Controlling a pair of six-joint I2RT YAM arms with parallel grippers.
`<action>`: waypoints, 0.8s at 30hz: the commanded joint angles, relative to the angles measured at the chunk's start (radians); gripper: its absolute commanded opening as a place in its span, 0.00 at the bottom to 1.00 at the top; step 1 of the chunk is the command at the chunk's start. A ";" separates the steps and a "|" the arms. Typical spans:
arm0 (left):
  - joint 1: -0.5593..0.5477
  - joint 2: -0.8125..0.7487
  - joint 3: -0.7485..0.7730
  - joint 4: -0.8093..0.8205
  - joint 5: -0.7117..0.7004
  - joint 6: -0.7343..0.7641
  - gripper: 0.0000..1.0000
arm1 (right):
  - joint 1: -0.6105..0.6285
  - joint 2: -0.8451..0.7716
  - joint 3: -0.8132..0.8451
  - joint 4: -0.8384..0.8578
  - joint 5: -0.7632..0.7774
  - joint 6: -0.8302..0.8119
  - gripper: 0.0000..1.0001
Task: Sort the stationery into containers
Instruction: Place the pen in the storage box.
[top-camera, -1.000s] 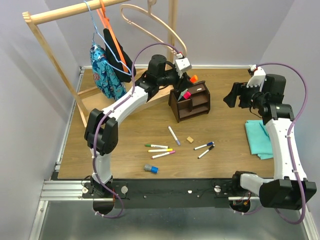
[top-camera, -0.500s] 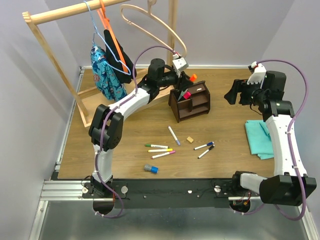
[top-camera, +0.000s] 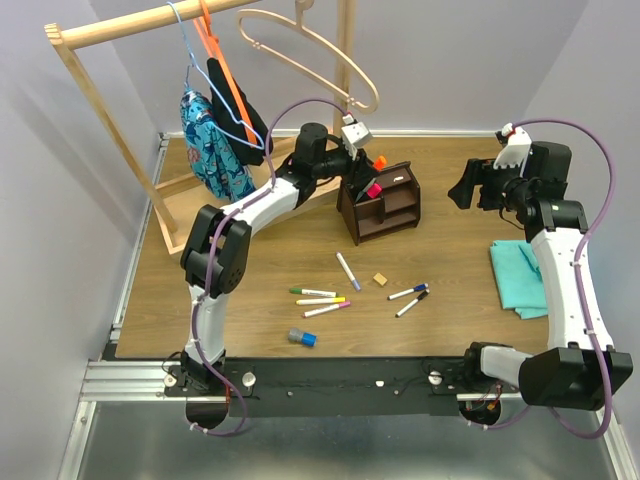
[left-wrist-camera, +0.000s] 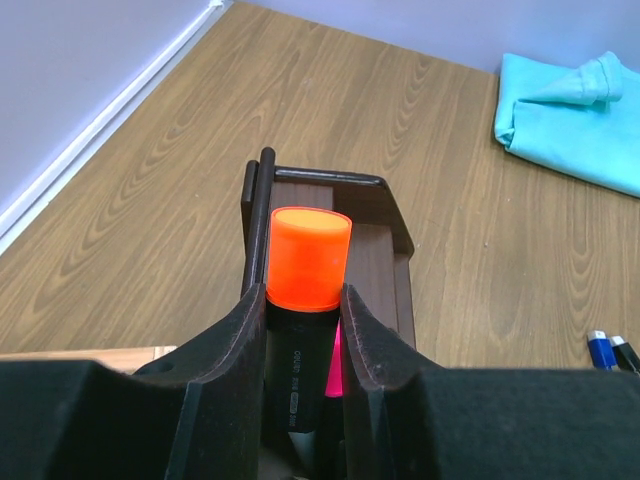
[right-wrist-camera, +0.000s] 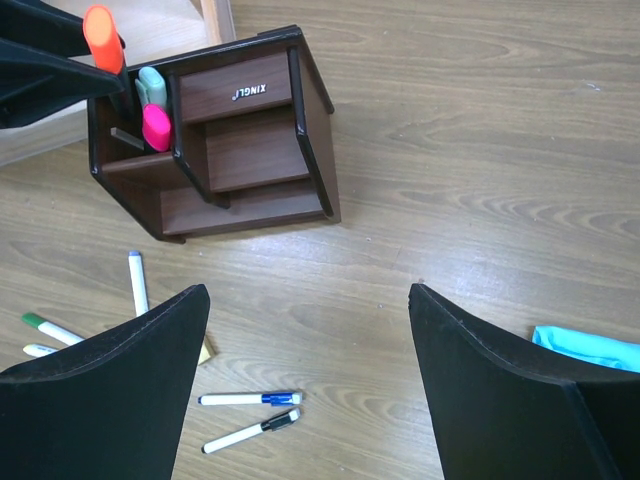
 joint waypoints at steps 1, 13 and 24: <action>0.009 0.020 -0.032 0.009 0.006 -0.004 0.00 | -0.010 0.012 -0.008 0.016 0.024 -0.012 0.88; 0.020 -0.017 -0.115 0.037 0.065 -0.017 0.14 | -0.010 0.013 -0.027 0.024 0.010 -0.010 0.88; 0.023 -0.063 -0.146 -0.001 0.048 0.042 0.36 | -0.010 -0.005 -0.041 0.027 -0.001 -0.005 0.88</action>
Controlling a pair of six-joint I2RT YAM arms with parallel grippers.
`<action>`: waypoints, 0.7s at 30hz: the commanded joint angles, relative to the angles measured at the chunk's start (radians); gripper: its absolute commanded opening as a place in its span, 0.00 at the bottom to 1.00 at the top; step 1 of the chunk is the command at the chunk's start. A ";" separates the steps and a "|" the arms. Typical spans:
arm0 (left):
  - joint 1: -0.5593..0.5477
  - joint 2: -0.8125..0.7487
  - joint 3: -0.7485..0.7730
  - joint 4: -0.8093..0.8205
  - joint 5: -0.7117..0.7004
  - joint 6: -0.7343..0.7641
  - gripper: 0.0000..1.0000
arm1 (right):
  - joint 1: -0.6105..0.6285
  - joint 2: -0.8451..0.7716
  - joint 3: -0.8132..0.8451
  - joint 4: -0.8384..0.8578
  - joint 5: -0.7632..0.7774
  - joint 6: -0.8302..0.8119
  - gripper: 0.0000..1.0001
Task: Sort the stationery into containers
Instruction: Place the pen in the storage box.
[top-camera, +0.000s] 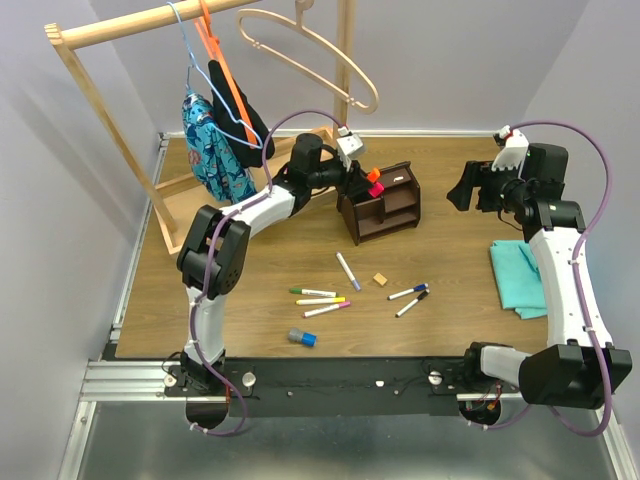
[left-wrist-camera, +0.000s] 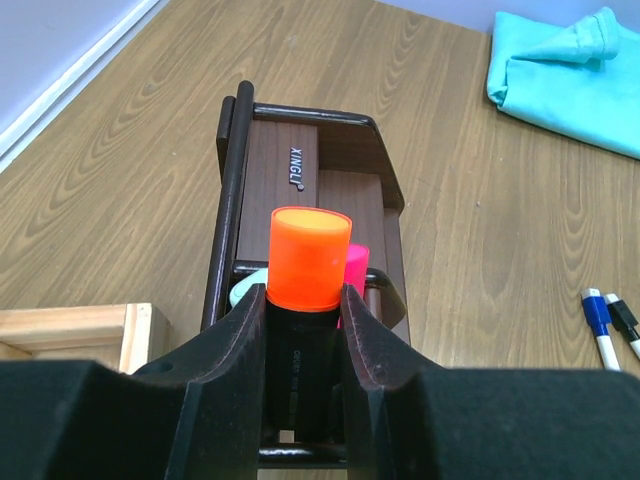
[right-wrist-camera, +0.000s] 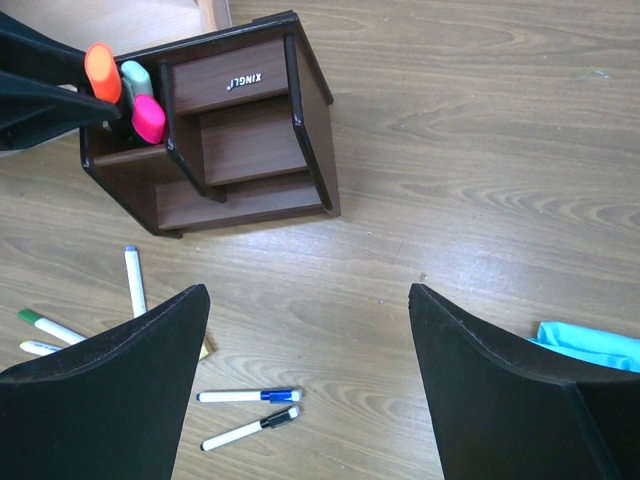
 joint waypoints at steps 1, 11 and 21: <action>0.008 -0.049 -0.028 -0.053 0.008 0.034 0.38 | -0.010 -0.017 -0.022 0.020 -0.001 -0.006 0.88; 0.011 -0.068 -0.024 -0.102 -0.047 0.096 0.59 | -0.010 -0.040 -0.032 0.017 -0.003 -0.002 0.89; 0.011 -0.185 -0.028 -0.134 -0.078 0.106 0.61 | -0.010 -0.074 -0.064 0.026 -0.006 0.006 0.89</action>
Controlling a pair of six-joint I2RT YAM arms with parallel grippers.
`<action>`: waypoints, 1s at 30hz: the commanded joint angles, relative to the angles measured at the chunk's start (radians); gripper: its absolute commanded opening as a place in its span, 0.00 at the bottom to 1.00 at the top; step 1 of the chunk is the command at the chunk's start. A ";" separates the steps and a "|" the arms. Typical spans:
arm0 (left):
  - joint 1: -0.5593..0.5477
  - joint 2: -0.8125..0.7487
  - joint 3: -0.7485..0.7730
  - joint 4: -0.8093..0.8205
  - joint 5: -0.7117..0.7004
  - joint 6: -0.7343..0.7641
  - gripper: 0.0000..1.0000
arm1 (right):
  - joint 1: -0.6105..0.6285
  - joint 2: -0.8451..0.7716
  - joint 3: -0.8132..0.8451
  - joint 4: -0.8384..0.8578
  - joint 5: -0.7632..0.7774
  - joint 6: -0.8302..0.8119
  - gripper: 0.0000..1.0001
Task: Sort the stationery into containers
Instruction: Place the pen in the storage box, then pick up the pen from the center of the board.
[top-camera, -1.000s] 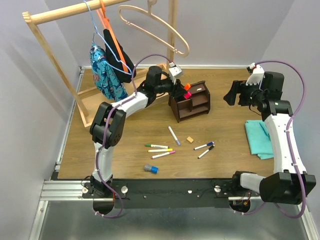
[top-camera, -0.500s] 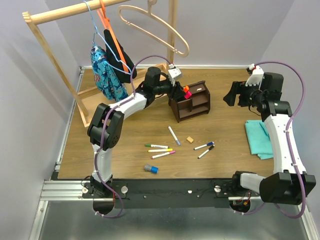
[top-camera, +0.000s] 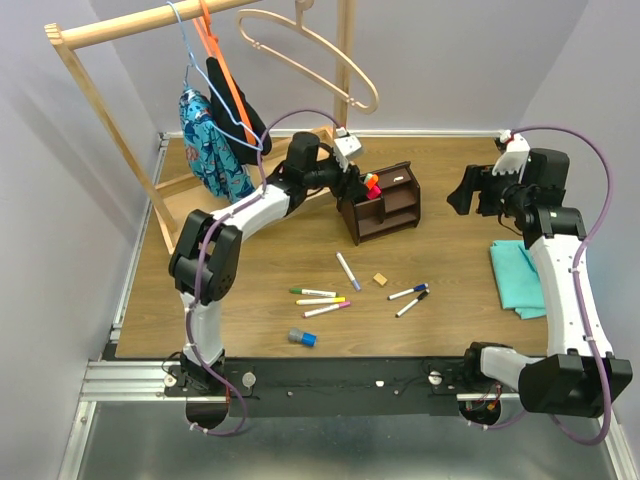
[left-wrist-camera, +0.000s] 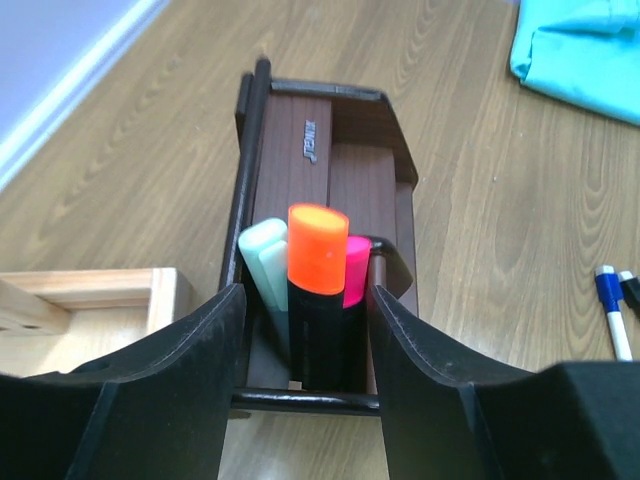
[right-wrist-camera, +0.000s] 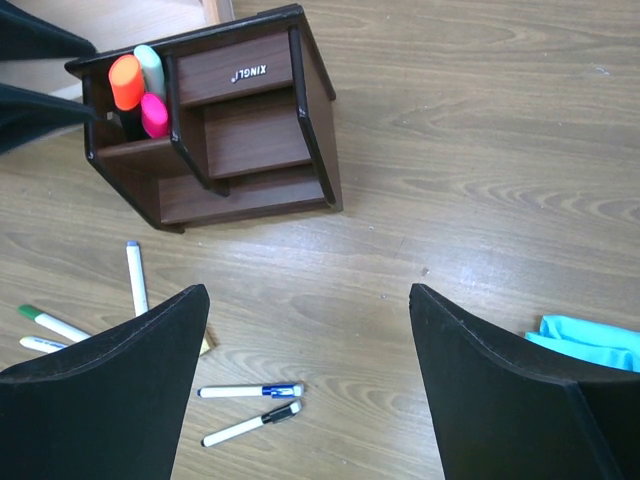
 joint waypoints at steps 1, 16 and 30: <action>0.005 -0.143 -0.014 -0.043 -0.030 0.020 0.61 | -0.010 -0.046 -0.045 0.021 -0.006 0.007 0.89; 0.008 -0.464 -0.205 -0.934 -0.011 0.568 0.53 | -0.008 -0.105 -0.056 -0.162 -0.217 -0.361 0.85; -0.015 -0.709 -0.079 -0.853 -0.027 0.407 0.55 | 0.514 0.076 0.010 -0.183 -0.050 -0.499 0.77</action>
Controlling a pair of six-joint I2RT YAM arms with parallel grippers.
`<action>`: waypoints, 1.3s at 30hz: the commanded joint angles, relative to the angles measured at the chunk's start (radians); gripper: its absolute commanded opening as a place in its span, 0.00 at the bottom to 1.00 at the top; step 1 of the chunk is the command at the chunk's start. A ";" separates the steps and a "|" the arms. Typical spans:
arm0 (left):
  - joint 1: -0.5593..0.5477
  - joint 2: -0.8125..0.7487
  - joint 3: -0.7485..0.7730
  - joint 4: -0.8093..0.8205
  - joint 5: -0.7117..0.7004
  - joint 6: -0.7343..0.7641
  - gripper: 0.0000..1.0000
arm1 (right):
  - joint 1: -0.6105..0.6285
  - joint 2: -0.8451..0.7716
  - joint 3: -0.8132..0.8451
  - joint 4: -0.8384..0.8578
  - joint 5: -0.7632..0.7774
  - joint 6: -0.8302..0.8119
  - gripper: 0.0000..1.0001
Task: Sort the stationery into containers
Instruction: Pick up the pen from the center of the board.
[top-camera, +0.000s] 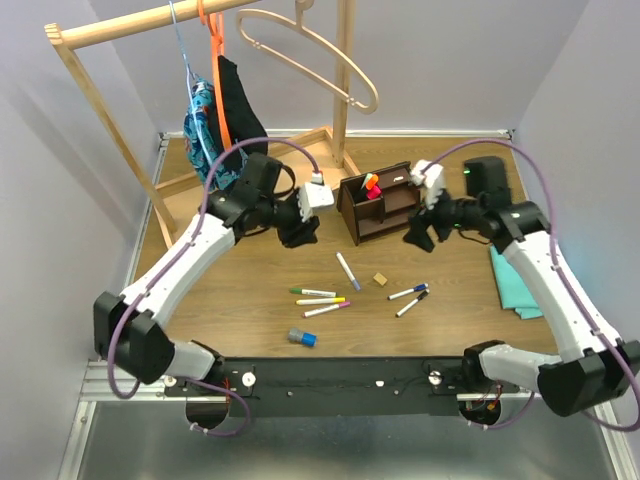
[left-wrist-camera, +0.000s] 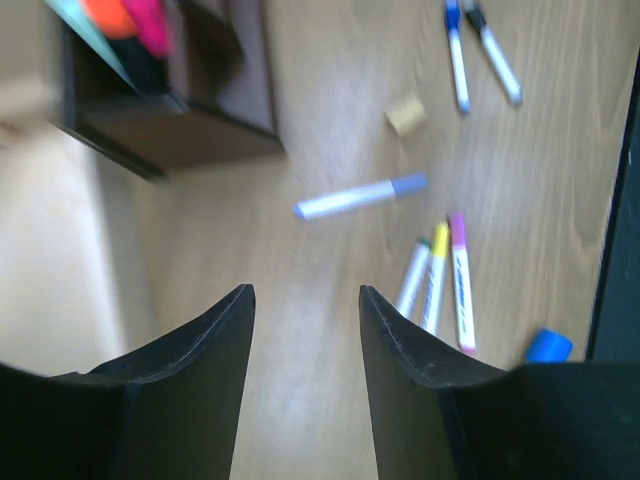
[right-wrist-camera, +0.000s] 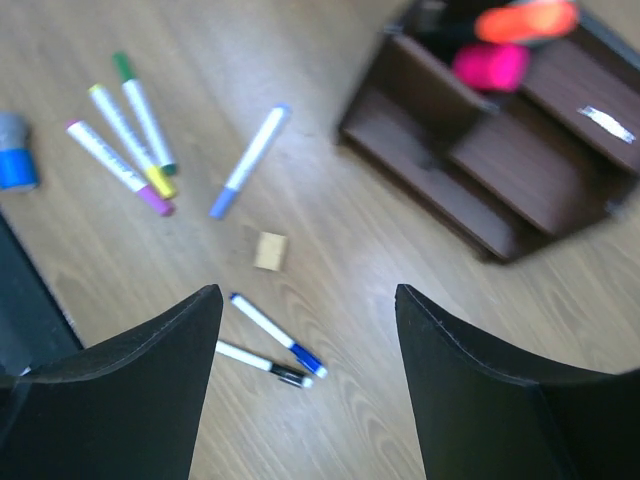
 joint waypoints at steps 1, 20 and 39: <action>-0.019 -0.145 0.178 0.028 0.010 -0.065 0.56 | 0.207 0.092 -0.010 0.038 0.100 0.011 0.77; 0.283 -0.548 0.171 0.189 -0.162 -0.356 0.68 | 0.632 0.691 0.195 0.356 0.292 0.205 0.79; 0.343 -0.641 0.057 0.239 -0.156 -0.387 0.71 | 0.761 0.917 0.315 0.335 0.371 0.143 0.77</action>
